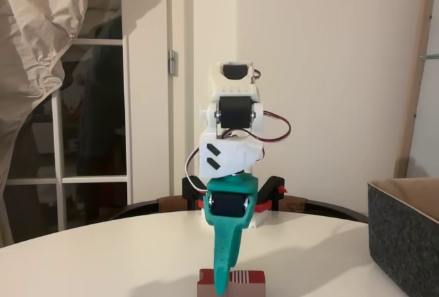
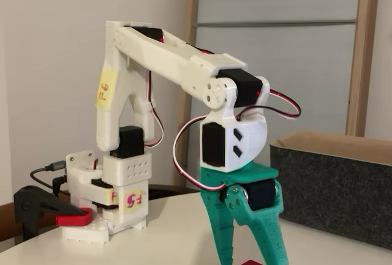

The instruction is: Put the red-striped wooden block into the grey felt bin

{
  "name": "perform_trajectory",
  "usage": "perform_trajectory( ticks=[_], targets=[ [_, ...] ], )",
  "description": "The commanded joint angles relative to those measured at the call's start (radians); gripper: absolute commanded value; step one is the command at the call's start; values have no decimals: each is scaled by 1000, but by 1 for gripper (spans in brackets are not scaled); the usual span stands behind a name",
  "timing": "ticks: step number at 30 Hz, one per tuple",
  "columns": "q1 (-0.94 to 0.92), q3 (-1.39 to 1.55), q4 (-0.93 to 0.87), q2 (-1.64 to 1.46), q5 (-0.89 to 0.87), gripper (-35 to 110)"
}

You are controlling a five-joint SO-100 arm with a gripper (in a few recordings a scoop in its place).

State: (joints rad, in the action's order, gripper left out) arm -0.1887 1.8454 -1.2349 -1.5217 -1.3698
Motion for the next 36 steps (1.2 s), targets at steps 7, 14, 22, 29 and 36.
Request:
perform_trajectory(
  ticks=[7,14,22,29,36],
  targets=[
    [-15,0,-6,-104,-20,35],
    [-15,2,-64,-120,-23,35],
    [-12,3,-160,-135,-37,36],
    [-2,57,-163,-132,-29,36],
    [28,94,-158,-117,-2,36]
  ],
)
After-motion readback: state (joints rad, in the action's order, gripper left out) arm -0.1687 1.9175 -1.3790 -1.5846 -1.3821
